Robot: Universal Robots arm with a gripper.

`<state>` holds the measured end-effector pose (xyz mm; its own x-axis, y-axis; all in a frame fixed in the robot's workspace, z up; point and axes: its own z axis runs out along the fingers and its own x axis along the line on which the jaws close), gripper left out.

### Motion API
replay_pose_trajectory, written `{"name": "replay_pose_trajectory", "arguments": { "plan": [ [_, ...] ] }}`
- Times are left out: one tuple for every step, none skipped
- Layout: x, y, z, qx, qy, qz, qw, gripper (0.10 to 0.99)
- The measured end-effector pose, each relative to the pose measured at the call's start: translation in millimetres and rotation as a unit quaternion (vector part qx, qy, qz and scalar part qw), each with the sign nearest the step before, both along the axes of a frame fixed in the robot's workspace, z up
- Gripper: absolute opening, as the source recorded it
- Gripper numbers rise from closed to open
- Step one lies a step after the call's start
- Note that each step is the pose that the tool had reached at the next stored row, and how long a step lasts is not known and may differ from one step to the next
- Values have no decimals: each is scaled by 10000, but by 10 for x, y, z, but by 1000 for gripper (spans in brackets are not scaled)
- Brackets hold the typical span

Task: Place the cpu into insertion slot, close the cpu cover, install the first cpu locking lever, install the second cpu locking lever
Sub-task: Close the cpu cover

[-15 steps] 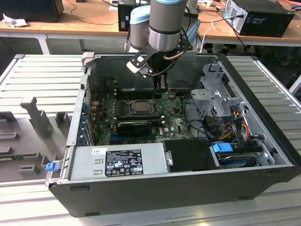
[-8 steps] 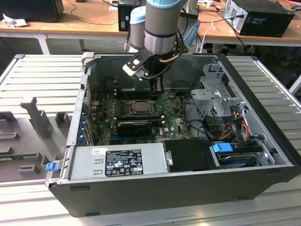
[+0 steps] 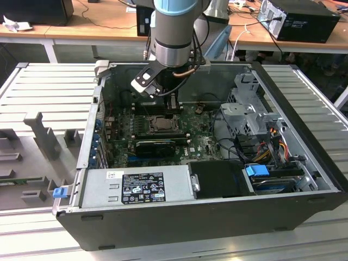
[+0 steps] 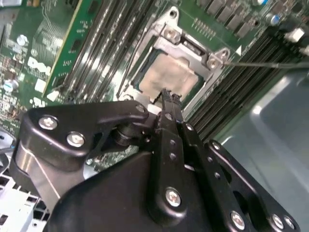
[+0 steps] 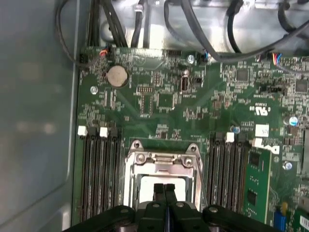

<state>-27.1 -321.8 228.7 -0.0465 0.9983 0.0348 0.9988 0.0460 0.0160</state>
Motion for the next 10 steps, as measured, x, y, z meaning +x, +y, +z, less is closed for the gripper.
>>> {"name": "replay_pose_trajectory", "arguments": {
  "plan": [
    [-14,0,0,0,0,0,10000,106],
    [-28,0,0,1,1,0,10000,106],
    [-36,0,0,2,0,0,10000,106],
    [-41,0,0,2,0,0,10000,106],
    [-45,0,0,2,1,0,10000,106],
    [-49,0,0,2,0,0,10000,106],
    [-56,0,0,2,0,0,10000,106],
    [-66,0,0,2,0,0,10000,106],
    [-70,0,0,2,0,0,10000,106],
    [-74,0,0,2,0,0,10000,106]
  ]
}}
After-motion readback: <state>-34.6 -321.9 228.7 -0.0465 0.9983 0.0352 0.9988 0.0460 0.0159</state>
